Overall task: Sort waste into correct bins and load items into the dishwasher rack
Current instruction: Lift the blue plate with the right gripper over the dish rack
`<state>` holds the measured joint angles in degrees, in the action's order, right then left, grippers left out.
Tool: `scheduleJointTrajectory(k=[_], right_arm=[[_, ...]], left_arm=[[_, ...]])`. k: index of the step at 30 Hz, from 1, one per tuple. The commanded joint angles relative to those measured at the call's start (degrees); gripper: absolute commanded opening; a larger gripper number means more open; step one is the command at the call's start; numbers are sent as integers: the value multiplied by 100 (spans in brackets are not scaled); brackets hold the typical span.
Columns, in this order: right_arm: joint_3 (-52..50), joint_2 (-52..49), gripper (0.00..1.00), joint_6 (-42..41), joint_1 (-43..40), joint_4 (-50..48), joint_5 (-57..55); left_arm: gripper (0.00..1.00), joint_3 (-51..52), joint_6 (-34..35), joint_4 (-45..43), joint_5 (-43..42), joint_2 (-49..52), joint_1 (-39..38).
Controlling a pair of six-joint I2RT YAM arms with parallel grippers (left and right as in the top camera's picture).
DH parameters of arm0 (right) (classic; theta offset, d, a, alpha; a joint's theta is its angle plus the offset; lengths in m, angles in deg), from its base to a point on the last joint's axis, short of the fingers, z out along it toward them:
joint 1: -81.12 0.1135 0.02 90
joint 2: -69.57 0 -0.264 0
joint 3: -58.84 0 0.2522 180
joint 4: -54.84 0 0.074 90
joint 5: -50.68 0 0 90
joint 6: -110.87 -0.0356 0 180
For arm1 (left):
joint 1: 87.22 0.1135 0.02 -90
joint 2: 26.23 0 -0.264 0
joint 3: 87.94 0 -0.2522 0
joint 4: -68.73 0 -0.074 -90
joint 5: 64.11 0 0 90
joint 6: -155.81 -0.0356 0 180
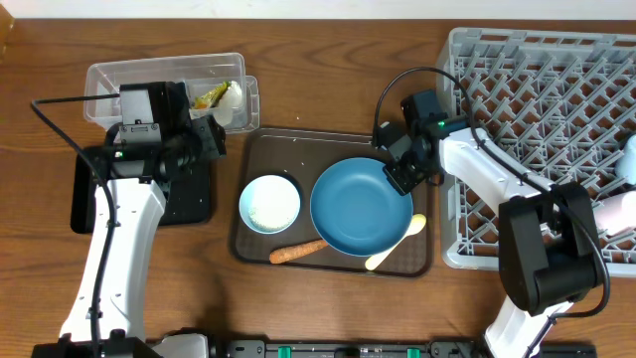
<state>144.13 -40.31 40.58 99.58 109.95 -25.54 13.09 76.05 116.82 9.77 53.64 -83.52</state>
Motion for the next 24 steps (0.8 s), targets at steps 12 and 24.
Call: scheduleJointTrajectory(k=[12, 24], right_arm=[[573, 321, 1, -212, -118, -299, -293], [1681, 1123, 1, -382, -1040, -533, -2546]], left_arm=[[50, 87, -57, 17, 59, 50, 24], [50, 87, -59, 15, 59, 50, 24]])
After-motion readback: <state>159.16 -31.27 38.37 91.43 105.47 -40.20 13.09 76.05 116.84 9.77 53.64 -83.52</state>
